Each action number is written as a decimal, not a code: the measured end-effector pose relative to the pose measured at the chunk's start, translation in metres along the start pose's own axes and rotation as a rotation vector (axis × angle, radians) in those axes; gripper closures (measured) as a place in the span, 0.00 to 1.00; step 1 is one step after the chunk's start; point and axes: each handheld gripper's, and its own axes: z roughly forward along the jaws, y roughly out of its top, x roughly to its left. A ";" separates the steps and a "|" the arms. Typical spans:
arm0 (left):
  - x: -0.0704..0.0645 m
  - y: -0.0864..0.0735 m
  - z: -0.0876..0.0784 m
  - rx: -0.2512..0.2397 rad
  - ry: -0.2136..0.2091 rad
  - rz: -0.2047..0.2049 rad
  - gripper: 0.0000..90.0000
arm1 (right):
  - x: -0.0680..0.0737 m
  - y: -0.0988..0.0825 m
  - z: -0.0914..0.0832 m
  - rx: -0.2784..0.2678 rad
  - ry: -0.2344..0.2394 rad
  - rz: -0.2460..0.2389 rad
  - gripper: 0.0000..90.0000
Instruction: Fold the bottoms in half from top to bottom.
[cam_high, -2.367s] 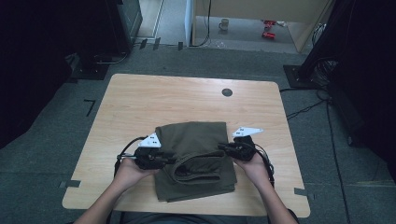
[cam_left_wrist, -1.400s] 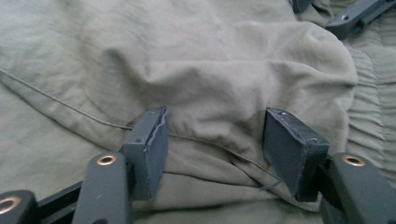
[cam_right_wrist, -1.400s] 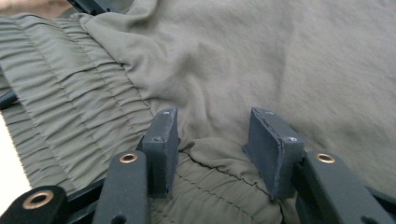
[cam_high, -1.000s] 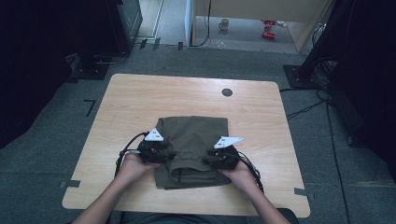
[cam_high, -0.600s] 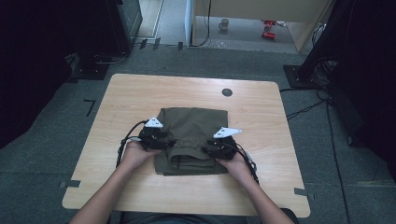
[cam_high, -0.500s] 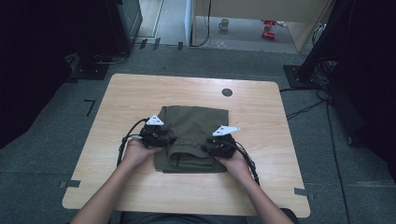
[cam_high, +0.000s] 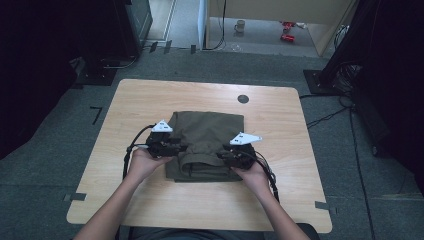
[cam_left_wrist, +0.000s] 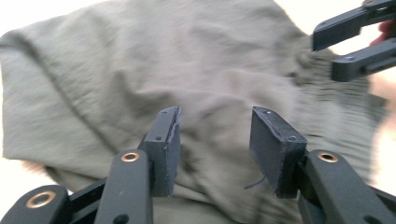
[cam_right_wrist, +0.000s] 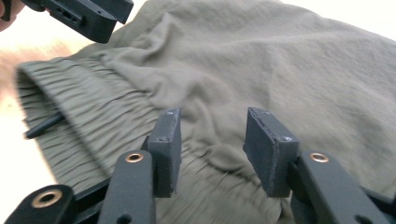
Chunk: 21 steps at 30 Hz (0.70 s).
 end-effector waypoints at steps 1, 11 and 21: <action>-0.004 0.000 -0.001 -0.002 -0.004 0.000 0.62 | 0.001 -0.001 -0.002 0.006 -0.001 -0.004 0.68; -0.039 -0.007 0.004 0.040 -0.073 0.051 0.80 | -0.003 -0.010 -0.016 0.031 -0.032 0.018 0.84; -0.049 -0.030 0.011 0.091 -0.041 0.094 0.81 | 0.001 -0.026 -0.018 0.076 -0.027 0.003 0.81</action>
